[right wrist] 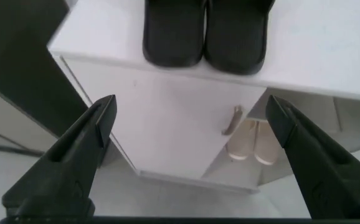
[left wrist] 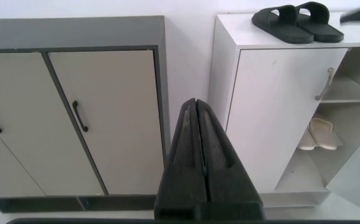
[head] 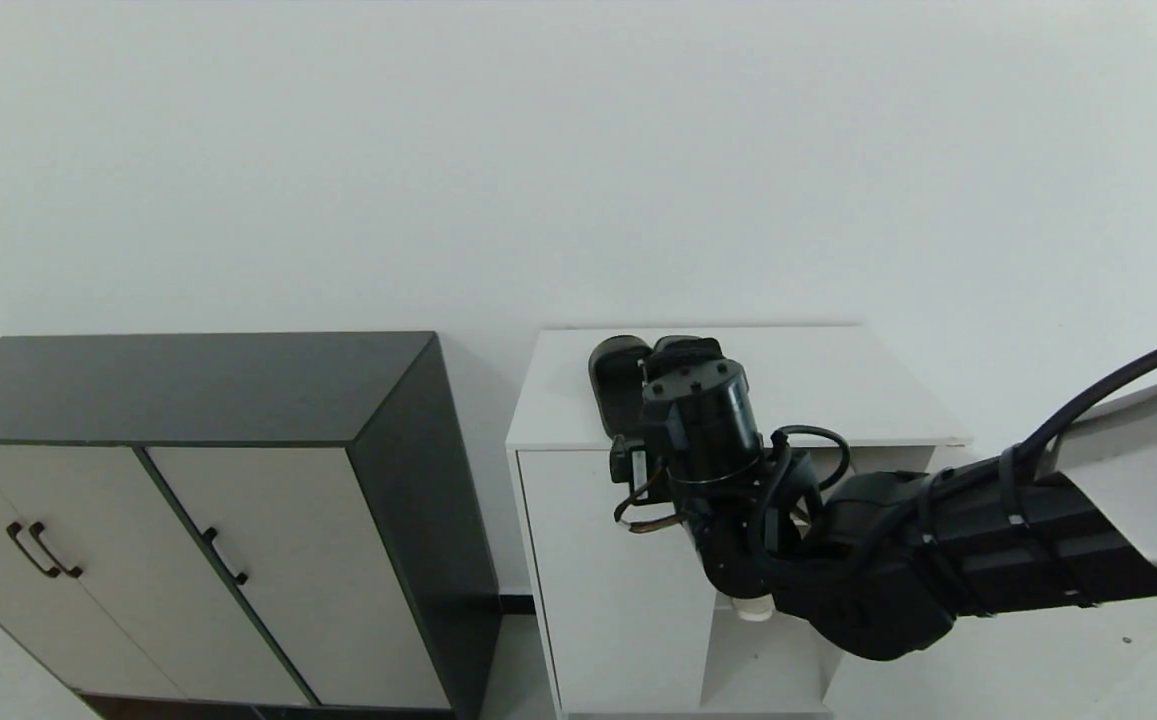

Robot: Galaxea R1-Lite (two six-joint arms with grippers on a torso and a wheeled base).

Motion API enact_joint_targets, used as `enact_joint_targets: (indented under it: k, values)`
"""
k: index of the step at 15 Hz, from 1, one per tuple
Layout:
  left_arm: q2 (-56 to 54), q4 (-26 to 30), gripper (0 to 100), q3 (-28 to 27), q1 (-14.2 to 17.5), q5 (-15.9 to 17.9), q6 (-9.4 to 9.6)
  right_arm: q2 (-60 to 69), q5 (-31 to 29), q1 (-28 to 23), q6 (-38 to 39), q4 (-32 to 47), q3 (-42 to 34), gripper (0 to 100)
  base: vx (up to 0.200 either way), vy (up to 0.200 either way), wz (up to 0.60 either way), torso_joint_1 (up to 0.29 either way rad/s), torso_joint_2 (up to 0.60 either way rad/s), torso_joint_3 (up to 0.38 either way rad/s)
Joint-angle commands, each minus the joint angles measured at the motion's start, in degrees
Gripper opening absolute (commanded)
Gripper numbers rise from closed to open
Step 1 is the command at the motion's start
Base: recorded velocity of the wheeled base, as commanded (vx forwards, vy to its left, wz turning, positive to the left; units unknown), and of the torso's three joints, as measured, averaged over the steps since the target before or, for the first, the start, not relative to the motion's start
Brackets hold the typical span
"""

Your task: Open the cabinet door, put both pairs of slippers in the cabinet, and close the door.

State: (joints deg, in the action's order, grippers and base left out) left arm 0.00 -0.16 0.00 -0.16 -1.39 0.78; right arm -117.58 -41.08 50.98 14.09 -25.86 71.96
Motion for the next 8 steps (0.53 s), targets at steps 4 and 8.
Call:
enact_joint_targets:
  k: [4, 8]
  values:
    - [0.0, -0.02, 0, 0.0, 0.07, -0.02, 0.01, -1.25, -0.14, -1.06, 0.06, -0.95, 1.34, 100, 0.2, 0.0, 0.0, -0.002, 0.0, 0.002]
    - [0.09, -0.02, 0, 0.0, 0.07, 0.07, -0.08, -1.6, -0.84, -1.67, 0.15, -0.95, 1.16, 100, 0.2, 0.0, 0.0, 0.008, 0.0, 0.002]
